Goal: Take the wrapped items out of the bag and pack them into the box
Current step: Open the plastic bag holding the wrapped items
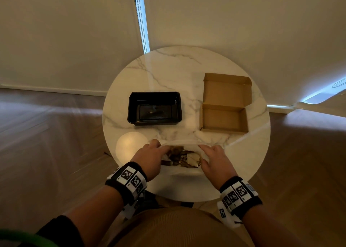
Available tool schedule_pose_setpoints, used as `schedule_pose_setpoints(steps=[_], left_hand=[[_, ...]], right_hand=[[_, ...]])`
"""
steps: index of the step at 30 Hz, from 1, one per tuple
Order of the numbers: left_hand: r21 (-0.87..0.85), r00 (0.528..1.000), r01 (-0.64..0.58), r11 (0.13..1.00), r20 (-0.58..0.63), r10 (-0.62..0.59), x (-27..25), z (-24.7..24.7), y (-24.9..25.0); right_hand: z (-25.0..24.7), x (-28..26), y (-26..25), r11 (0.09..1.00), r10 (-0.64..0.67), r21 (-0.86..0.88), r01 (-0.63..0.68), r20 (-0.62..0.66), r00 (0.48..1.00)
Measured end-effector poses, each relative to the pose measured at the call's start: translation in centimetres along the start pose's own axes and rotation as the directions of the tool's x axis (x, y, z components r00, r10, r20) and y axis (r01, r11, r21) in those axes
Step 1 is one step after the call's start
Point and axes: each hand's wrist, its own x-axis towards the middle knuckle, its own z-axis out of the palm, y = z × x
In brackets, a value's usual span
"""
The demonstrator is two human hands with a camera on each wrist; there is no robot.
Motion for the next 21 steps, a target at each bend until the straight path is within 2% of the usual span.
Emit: schedule_pose_setpoints(steps=[4,7,10,13,16,18,19,21], left_hand=[[0.027,0.999,0.022,0.999,0.032,-0.023,-0.5,-0.7,0.1],[-0.038,0.994,0.062,0.997,0.095,-0.058,-0.7,-1.2,-0.2],[-0.114,0.991,0.083,0.990,0.110,-0.070,-0.8,-1.3,-0.7],[-0.208,0.997,0.060,0.976,0.063,-0.048,-0.8,-1.3,-1.2],[-0.279,0.998,0.049,0.959,-0.019,-0.056,-1.1,-1.3,-1.7],[-0.326,0.996,0.046,0.944,-0.058,-0.069,-1.5,-1.1,-2.1],[-0.341,0.995,0.047,0.939,-0.067,-0.074,-1.6,-1.0,-2.4],[-0.367,0.993,0.040,0.929,-0.086,-0.077,-2.0,-0.7,-2.8]], right_hand=[[-0.2,-0.1,-0.8,0.997,0.064,0.032,-0.065,0.046,0.997],[0.0,0.1,-1.4,0.999,0.033,0.032,-0.035,0.074,0.997],[0.2,0.1,-1.5,1.000,-0.002,-0.014,0.003,0.090,0.996],[0.0,-0.2,-2.3,0.970,-0.144,-0.197,0.140,-0.006,0.990],[-0.6,0.2,-4.4,0.888,-0.362,-0.357,0.291,-0.150,0.920],[-0.3,1.0,-5.9,0.831,-0.458,-0.407,0.379,-0.115,0.881],[-0.1,1.5,-6.5,0.810,-0.472,-0.421,0.407,-0.058,0.880],[0.6,2.7,-7.4,0.818,-0.351,-0.449,0.359,0.103,0.931]])
